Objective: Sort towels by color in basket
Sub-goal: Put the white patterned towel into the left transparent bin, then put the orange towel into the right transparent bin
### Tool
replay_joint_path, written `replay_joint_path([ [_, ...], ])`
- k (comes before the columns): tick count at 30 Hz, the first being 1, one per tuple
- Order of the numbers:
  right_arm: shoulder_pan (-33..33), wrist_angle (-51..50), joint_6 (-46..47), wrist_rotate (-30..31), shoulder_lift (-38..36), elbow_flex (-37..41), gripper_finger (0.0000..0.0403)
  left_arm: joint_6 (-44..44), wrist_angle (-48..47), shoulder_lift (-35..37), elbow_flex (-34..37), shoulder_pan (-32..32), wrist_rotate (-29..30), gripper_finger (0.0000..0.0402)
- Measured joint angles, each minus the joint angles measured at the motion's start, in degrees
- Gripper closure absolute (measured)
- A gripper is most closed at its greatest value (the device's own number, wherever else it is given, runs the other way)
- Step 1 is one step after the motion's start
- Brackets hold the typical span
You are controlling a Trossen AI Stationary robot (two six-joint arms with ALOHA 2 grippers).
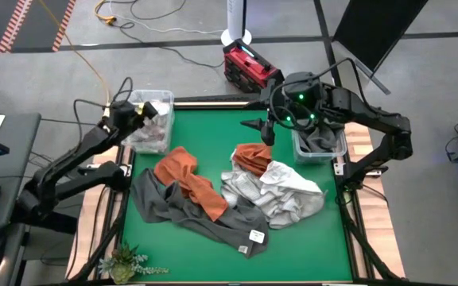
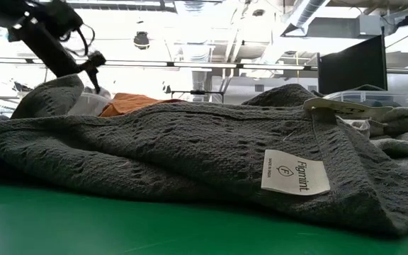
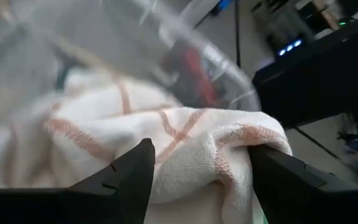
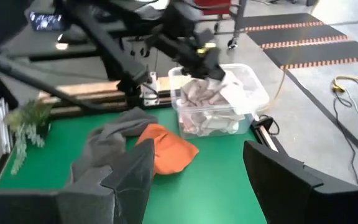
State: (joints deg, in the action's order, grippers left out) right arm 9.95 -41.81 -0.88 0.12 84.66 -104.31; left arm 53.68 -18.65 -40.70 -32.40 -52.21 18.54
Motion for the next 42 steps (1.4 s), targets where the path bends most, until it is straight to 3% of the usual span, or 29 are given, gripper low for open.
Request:
replay_joint_path([
  [8, 4.03, 0.47, 5.83, -0.02, 0.00, 0.00, 0.0127, -18.59, 1.60, 6.88, 0.00, 7.84, 11.32, 0.0162],
  [13, 4.99, 0.06, 5.30, -0.22, 0.00, 0.00, 0.0127, -16.71, -1.38, 6.05, -0.04, 8.84, 11.23, 0.0162],
  [16, 4.99, 0.11, 5.13, -0.22, -0.02, 0.00, 0.0127, -9.44, -8.51, 4.28, -0.47, 7.79, 7.48, 0.0162],
  [20, 4.61, 0.16, 5.05, -0.22, -0.02, 0.00, 0.0127, -6.72, -18.95, 0.37, -5.72, 7.20, 3.72, 0.0162],
  [25, 4.27, 0.18, 4.83, -0.28, -0.02, 0.00, 0.0127, -9.62, -30.59, -5.63, -17.17, 7.10, 2.13, 0.0162],
  [31, 4.29, 0.12, 4.00, -0.35, -0.02, 0.00, 0.0127, -13.42, -46.82, -13.50, -28.14, 5.58, -8.16, 0.0161],
  [37, 4.29, -1.91, 2.05, -0.37, -0.02, 0.00, 0.0127, -14.08, -48.87, -16.25, -36.53, 7.85, -14.29, 0.0162],
  [42, 5.25, -7.75, 1.90, -0.37, -0.02, 0.00, 0.0127, -26.07, -47.38, -17.80, -41.28, 15.05, -17.10, 0.0162],
])
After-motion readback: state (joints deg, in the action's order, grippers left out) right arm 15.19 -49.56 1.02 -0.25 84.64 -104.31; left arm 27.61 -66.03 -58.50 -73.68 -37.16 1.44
